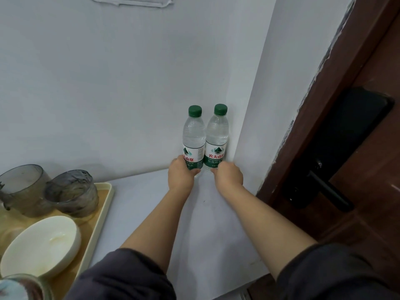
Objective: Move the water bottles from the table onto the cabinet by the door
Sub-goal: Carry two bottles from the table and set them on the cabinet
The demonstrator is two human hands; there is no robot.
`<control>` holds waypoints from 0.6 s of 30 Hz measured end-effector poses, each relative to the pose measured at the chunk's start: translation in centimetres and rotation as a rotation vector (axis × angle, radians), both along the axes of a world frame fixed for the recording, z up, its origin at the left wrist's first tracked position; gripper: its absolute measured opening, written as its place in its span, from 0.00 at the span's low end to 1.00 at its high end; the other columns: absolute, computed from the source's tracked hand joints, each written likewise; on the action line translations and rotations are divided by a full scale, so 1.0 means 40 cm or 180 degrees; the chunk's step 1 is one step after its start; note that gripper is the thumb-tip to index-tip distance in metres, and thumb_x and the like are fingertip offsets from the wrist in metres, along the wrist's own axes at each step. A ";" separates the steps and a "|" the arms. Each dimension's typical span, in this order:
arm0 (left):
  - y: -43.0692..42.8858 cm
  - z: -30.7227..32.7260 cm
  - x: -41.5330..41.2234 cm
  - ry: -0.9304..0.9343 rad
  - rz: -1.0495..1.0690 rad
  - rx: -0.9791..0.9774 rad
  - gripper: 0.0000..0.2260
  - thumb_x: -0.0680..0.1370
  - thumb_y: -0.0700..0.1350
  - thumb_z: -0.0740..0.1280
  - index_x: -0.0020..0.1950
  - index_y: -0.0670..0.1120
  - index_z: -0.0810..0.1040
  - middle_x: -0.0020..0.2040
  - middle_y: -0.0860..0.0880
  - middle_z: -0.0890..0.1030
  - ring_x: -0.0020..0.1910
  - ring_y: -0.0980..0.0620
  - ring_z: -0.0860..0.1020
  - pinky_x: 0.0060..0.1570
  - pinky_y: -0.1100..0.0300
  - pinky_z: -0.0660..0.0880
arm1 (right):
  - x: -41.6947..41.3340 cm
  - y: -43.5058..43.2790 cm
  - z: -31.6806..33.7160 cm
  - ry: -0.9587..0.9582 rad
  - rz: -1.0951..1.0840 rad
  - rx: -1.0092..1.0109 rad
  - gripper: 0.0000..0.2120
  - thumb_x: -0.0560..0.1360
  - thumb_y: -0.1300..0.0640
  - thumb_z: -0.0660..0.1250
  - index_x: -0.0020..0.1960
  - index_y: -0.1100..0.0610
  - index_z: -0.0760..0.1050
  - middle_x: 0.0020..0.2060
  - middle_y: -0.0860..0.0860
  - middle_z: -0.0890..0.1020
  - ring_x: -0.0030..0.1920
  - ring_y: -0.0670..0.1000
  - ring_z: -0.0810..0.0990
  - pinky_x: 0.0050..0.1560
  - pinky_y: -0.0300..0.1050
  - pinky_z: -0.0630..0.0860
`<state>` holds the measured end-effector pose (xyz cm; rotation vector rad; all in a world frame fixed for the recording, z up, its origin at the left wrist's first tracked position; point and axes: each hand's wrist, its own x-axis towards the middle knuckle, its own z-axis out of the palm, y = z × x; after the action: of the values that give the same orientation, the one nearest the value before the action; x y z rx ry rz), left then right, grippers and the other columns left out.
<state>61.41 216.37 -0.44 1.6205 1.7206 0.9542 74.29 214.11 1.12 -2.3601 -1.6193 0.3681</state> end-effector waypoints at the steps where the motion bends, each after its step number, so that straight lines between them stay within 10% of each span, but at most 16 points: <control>1: 0.006 0.000 0.005 0.0009 -0.0005 -0.0006 0.20 0.68 0.43 0.78 0.56 0.40 0.77 0.52 0.42 0.81 0.49 0.44 0.79 0.45 0.54 0.74 | 0.002 0.005 0.001 -0.0006 0.0001 -0.0006 0.15 0.81 0.52 0.62 0.61 0.62 0.77 0.57 0.59 0.80 0.58 0.61 0.78 0.46 0.46 0.70; 18: 0.026 0.013 0.033 0.0212 0.0096 -0.0066 0.20 0.72 0.41 0.75 0.60 0.37 0.73 0.56 0.39 0.75 0.54 0.42 0.75 0.48 0.57 0.69 | -0.010 0.066 0.001 -0.0162 -0.0057 -0.0167 0.14 0.82 0.61 0.60 0.64 0.63 0.76 0.61 0.60 0.79 0.61 0.60 0.77 0.54 0.48 0.75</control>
<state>62.74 217.40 0.10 1.6341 1.7984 0.9028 73.90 216.74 1.14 -2.4400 -1.6288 0.3537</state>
